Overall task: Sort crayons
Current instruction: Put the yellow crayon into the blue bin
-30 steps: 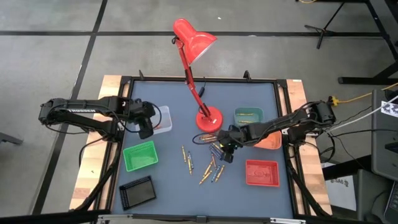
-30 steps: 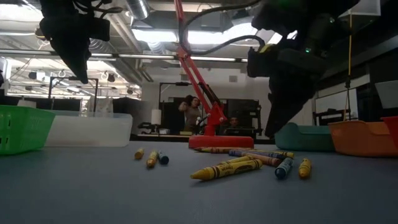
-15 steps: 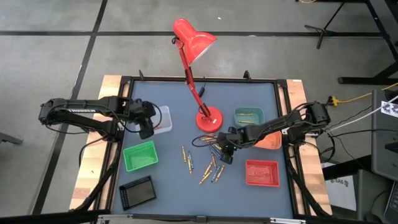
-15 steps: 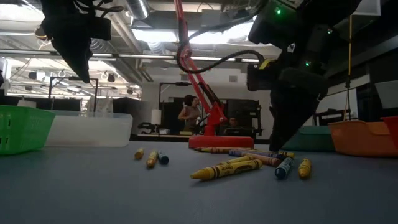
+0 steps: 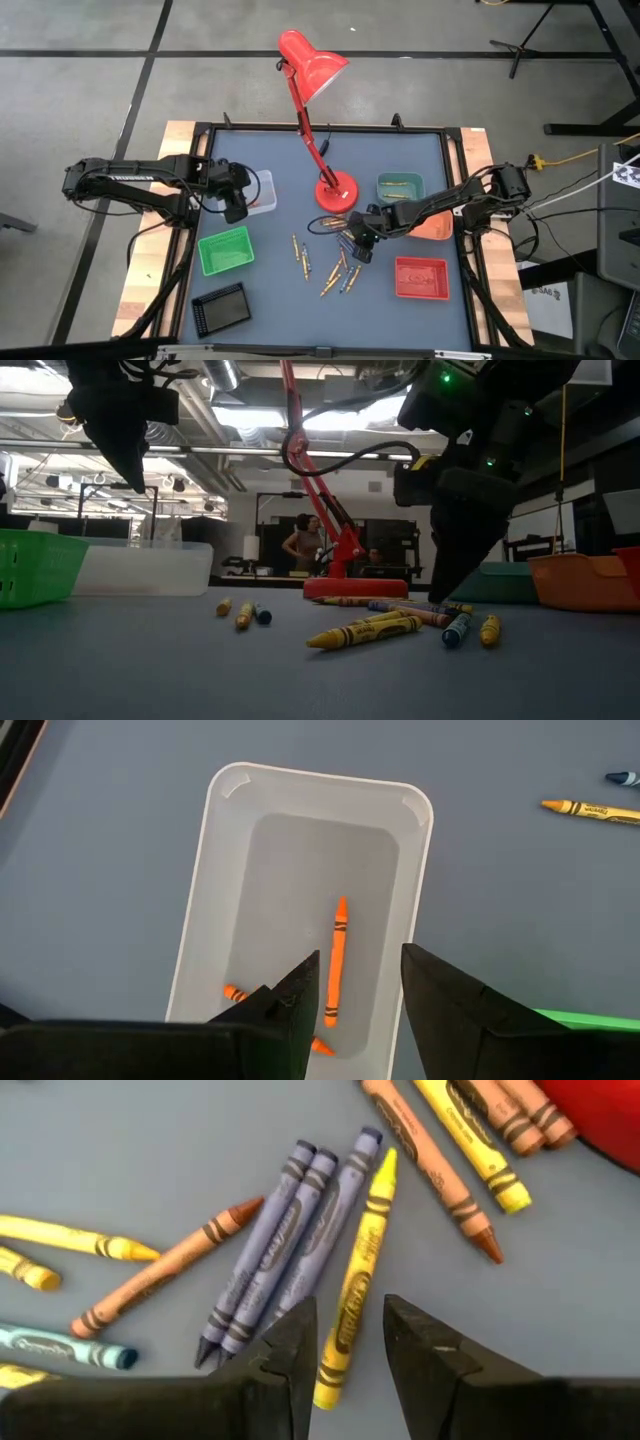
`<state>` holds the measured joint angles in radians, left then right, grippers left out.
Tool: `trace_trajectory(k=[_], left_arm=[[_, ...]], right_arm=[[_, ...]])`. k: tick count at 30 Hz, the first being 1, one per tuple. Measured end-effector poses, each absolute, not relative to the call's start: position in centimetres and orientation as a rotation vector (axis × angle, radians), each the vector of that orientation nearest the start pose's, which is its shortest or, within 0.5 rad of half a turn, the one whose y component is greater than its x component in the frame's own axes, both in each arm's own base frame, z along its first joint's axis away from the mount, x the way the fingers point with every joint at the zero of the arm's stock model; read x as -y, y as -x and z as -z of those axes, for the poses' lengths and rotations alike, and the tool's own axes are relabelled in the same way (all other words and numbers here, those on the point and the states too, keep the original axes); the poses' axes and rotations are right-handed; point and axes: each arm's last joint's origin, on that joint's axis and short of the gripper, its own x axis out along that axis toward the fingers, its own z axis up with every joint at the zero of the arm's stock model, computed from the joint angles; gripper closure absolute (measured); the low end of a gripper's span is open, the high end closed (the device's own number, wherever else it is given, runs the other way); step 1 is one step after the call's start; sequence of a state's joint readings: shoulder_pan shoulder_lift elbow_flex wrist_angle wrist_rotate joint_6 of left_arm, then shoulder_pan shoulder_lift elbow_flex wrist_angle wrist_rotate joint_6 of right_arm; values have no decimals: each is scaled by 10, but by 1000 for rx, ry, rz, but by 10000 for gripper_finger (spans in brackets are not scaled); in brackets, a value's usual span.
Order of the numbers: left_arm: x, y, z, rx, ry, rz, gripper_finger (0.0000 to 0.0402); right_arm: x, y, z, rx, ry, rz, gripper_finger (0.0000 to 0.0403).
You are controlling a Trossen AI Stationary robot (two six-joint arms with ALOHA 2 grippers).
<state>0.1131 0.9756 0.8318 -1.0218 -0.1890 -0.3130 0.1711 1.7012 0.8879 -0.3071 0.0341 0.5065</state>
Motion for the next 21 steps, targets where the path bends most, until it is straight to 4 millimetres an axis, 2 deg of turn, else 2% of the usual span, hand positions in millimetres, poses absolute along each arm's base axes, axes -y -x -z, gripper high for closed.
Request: trace_trajectory(k=[8,13,21], left_arm=[[-24,-159,-258,-1116,230,-447,276],[-24,-160,-258,-1112,230,-446,276],[-25,-169,-263,-1004,239,-435,276]], right_arm=[[-51,-304,-141,-1119,-319,165,288],[-51,-304,-134,-1144,-310,177,288],[-51,-305,-130,-1154,-300,190,288]])
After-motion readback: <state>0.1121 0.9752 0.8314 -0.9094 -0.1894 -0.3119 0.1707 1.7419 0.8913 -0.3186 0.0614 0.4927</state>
